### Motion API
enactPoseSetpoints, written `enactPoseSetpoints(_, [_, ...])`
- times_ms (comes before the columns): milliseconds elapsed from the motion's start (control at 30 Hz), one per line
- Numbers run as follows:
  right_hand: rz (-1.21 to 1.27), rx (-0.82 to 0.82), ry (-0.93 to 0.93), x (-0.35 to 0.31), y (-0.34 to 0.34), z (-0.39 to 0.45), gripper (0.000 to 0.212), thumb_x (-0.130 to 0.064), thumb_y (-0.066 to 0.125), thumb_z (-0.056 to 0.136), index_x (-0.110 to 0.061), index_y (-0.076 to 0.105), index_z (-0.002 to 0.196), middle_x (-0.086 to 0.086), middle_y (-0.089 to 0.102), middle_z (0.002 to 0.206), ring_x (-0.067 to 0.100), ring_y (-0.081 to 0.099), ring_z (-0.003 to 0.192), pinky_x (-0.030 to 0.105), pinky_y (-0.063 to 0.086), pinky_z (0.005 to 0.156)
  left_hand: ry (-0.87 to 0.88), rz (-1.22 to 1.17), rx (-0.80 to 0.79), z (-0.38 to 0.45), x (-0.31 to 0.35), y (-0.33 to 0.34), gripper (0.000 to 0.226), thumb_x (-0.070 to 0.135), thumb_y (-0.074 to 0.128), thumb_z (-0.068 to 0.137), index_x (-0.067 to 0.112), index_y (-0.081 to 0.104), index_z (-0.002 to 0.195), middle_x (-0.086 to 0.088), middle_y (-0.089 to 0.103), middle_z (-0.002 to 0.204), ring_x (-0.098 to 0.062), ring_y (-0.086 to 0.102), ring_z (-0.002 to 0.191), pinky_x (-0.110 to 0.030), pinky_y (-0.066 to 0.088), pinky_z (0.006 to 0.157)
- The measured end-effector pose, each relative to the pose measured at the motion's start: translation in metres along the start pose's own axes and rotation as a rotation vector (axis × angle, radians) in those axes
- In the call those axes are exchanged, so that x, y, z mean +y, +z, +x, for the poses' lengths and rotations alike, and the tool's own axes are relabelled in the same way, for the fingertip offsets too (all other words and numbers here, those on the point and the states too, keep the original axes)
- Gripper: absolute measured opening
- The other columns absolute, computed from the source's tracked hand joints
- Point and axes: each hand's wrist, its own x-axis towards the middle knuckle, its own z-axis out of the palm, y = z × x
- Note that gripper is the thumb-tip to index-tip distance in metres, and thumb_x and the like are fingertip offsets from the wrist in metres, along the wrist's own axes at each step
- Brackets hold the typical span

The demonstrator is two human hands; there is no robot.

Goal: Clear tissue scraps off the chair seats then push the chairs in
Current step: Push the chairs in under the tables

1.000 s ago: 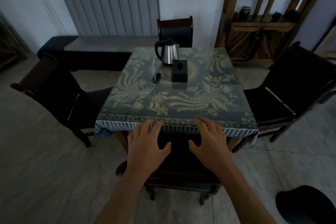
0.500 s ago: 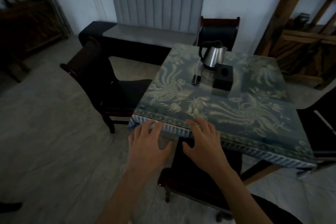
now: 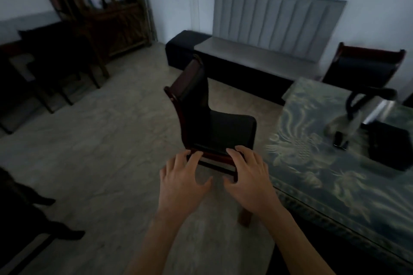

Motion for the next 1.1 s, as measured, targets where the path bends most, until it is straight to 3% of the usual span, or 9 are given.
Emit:
enactPoseSetpoints(267, [0.027,-0.087,-0.120,-0.071,0.052,0.116,0.068,-0.052,0.055,0.086,-0.034,0.031,0.147,-0.004,0.029,0.153,0.024,0.024,0.142,0.047,0.027,0.114,-0.137,0.018,0.104,0.072,-0.096,-0.020,0.062,0.062,0.056,0.070,0.038,0.046,0.125,0.003,0.054,0.130,-0.028,0.053,0.116,-0.050,0.048,0.089])
enactPoseSetpoints(467, [0.065,-0.151,-0.194,-0.104,0.093,0.225,0.068,-0.050,0.056,0.087,-0.032,0.030,0.147,-0.002,0.027,0.155,0.025,0.021,0.143,0.048,0.025,0.116,-0.222,0.048,0.108,0.153,-0.163,-0.015,0.067,0.062,0.056,0.070,0.036,0.046,0.131,0.002,0.052,0.135,-0.027,0.051,0.122,-0.050,0.047,0.095])
enactPoseSetpoints(867, [0.082,-0.191,-0.280,-0.154,0.138,0.453,0.068,-0.050,0.058,0.087,-0.030,0.032,0.147,-0.002,0.029,0.154,0.025,0.024,0.143,0.045,0.027,0.115,-0.307,0.058,0.106,0.348,-0.262,-0.014,0.066,0.060,0.059,0.073,0.038,0.045,0.134,0.004,0.049,0.138,-0.025,0.046,0.125,-0.047,0.042,0.099])
enactPoseSetpoints(1100, [0.058,-0.200,-0.269,-0.183,0.173,0.556,0.071,-0.049,0.058,0.087,-0.028,0.030,0.150,0.000,0.025,0.158,0.025,0.022,0.145,0.046,0.023,0.115,-0.292,0.046,0.081,0.444,-0.326,-0.003,0.069,0.064,0.050,0.075,0.034,0.047,0.137,0.003,0.048,0.140,-0.024,0.046,0.128,-0.046,0.041,0.102])
